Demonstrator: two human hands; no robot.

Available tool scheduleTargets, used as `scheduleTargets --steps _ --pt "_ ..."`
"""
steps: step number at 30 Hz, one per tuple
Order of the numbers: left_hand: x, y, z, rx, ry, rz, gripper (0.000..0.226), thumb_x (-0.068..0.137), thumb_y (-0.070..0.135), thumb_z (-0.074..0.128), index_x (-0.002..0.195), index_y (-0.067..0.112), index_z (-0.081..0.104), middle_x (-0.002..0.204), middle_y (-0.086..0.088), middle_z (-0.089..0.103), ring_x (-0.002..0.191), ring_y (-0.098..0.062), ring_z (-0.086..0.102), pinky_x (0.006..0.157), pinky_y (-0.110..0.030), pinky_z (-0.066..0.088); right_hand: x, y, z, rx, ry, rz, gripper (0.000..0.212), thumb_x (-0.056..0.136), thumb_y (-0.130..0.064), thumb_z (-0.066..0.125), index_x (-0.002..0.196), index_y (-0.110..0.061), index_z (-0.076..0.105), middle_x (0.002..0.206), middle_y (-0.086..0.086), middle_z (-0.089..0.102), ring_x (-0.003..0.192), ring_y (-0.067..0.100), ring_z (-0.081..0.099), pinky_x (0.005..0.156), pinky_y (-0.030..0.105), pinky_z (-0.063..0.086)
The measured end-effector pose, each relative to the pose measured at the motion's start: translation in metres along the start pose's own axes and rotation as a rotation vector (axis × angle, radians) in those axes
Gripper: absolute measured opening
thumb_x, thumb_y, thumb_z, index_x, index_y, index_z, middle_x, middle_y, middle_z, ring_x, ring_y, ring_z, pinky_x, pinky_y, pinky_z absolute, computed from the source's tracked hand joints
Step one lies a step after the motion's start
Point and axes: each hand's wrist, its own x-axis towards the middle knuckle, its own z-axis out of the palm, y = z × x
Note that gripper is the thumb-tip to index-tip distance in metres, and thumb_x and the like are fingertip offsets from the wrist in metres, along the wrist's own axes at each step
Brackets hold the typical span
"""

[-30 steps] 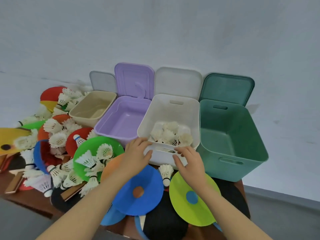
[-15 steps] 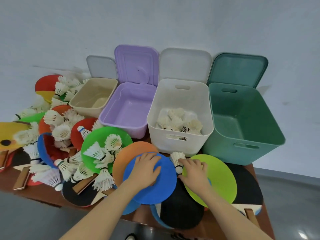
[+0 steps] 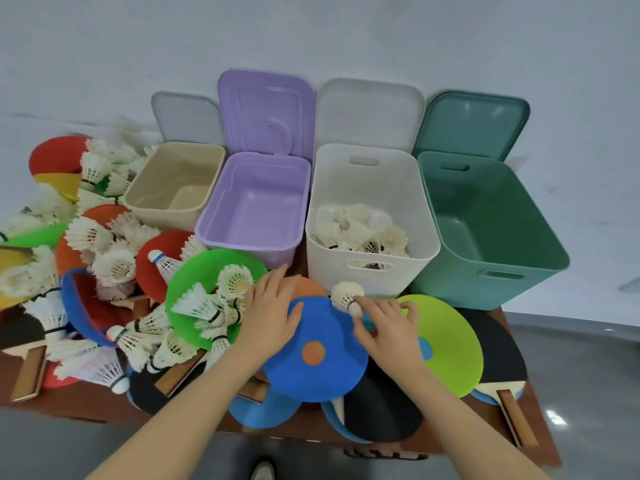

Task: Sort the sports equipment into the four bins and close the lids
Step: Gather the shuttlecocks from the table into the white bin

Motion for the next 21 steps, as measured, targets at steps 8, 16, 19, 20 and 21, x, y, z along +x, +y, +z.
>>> scheduleTargets --steps 8,16,19,20,21 --pt "-0.003 -0.066 -0.022 0.039 0.029 -0.243 0.078 0.078 0.065 0.031 0.138 0.015 0.042 0.144 -0.017 0.037 0.130 -0.038 0.034 0.102 -0.052 0.028 0.022 -0.059 0.013 0.178 -0.017 0.029 0.029 0.087 -0.039 0.047 0.109 -0.026 0.062 0.091 -0.016 0.064 0.083 0.006 0.054 0.077 0.026 0.023" --pt "0.012 -0.092 -0.029 -0.084 -0.005 -0.064 0.053 0.093 0.042 0.046 0.139 0.017 0.040 0.139 -0.007 0.042 0.123 -0.025 0.043 0.099 -0.040 0.032 0.028 -0.093 0.022 0.188 0.069 0.102 0.030 0.087 -0.040 0.047 0.106 -0.024 0.064 0.081 -0.015 0.061 0.078 0.003 0.052 0.077 0.025 0.023" --pt "0.017 -0.102 -0.032 -0.070 -0.101 0.015 0.062 0.089 0.040 0.054 0.144 0.021 0.031 0.142 -0.006 0.035 0.124 -0.026 0.042 0.103 -0.041 0.033 0.025 -0.098 0.020 0.180 0.076 0.124 0.031 0.088 -0.041 0.046 0.106 -0.024 0.064 0.082 -0.015 0.061 0.080 0.001 0.051 0.077 0.024 0.022" --pt "0.017 -0.104 -0.033 -0.056 -0.127 0.024 0.066 0.087 0.042 0.056 0.144 0.022 0.030 0.143 -0.006 0.033 0.124 -0.026 0.041 0.103 -0.040 0.033 0.026 -0.099 0.019 0.177 0.072 0.132 0.031 0.088 -0.041 0.045 0.107 -0.025 0.064 0.083 -0.015 0.061 0.080 0.001 0.051 0.077 0.025 0.022" --pt "0.018 -0.106 -0.034 -0.048 -0.140 0.025 0.067 0.086 0.042 0.059 0.144 0.022 0.030 0.143 -0.005 0.031 0.124 -0.027 0.041 0.103 -0.039 0.032 0.026 -0.100 0.018 0.178 0.067 0.143 0.031 0.088 -0.042 0.045 0.107 -0.026 0.064 0.083 -0.015 0.061 0.080 0.002 0.053 0.078 0.025 0.023"
